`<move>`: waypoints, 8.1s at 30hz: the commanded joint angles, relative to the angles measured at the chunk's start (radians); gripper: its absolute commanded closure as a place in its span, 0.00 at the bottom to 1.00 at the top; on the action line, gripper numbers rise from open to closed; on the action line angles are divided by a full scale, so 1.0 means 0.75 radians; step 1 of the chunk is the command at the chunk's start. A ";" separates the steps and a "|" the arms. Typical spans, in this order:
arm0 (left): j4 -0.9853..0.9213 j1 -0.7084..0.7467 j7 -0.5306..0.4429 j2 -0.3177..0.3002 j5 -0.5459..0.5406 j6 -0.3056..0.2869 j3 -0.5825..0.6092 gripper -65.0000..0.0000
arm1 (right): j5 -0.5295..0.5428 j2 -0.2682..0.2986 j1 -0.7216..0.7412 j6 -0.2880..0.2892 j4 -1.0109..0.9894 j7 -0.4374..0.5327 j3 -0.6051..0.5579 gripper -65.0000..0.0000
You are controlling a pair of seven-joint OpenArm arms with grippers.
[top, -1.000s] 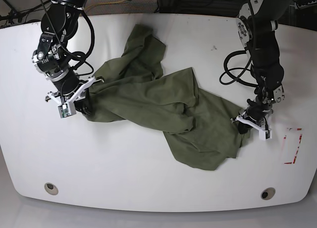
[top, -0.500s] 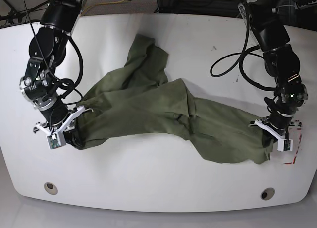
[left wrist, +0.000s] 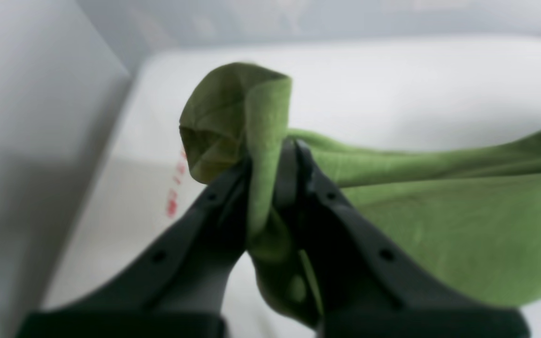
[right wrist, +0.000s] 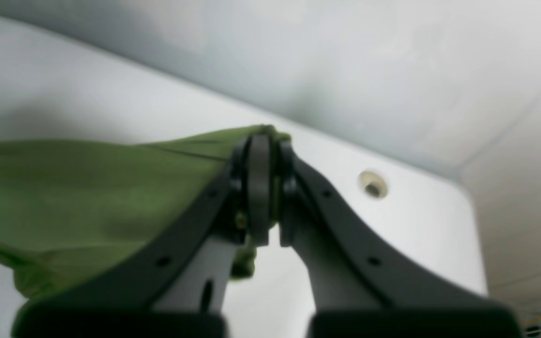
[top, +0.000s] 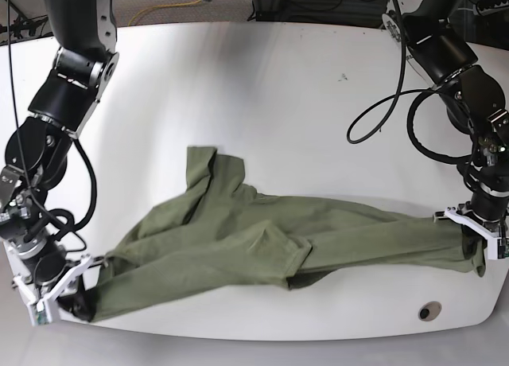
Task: Fold the T-shirt properly
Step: 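Lift the shirt with both grippers and swing it to stretch it out, then lay the shirt flat, dragging both grippers apart along its edge, then release and regrasp the shirt edge with the right gripper, then pull the held edge with both grippers to smooth the shirt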
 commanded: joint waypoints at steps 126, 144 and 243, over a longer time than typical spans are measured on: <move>-0.351 0.715 -0.287 0.053 0.025 -0.342 -0.175 0.45 | 0.611 -0.478 -1.262 0.116 0.481 -0.662 0.513 1.00; -0.349 0.740 -0.287 -0.005 0.025 -0.342 -0.175 0.45 | 0.988 -0.308 -0.973 0.116 0.254 -0.662 0.509 1.00; -0.566 0.666 -0.293 -0.099 0.081 -0.342 -0.165 0.44 | 0.511 0.089 -1.167 0.116 0.266 -0.450 0.243 1.00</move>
